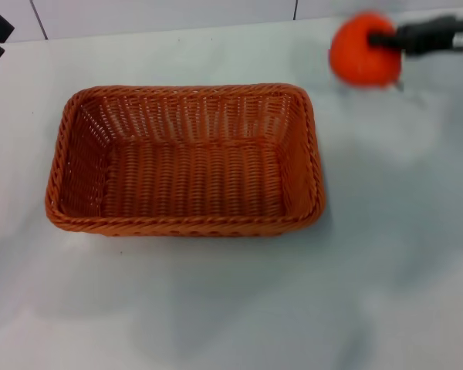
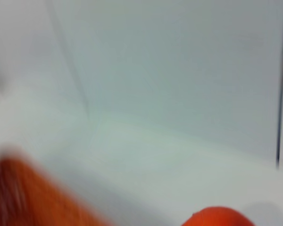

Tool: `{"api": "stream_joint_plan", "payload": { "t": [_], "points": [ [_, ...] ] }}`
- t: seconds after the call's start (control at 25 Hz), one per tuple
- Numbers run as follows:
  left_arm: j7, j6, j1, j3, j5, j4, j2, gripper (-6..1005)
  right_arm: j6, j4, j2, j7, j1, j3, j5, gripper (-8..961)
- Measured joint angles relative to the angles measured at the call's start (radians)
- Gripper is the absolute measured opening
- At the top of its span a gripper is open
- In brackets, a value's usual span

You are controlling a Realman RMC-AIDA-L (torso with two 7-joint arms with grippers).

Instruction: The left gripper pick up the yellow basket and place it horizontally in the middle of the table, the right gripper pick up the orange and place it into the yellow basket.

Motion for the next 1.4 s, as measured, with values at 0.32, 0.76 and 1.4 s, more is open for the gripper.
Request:
{"api": "stream_joint_plan", "payload": {
  "t": [0.32,0.76,1.4],
  "points": [
    [-0.002,0.007,-0.001,0.0,0.0,0.001,-0.001,645,-0.175,0.027,0.057,-0.089,-0.012,-0.058,0.459,153],
    [-0.002,0.002,0.003,0.004,0.0,-0.004,-0.002,646,-0.124,0.189,0.075,-0.149,0.088,-0.292,0.473,308],
    [0.007,0.007,0.003,0.0,-0.001,-0.025,-0.002,646,-0.137,0.348,0.075,-0.605,-0.144,-0.207,0.91,860]
  ]
}}
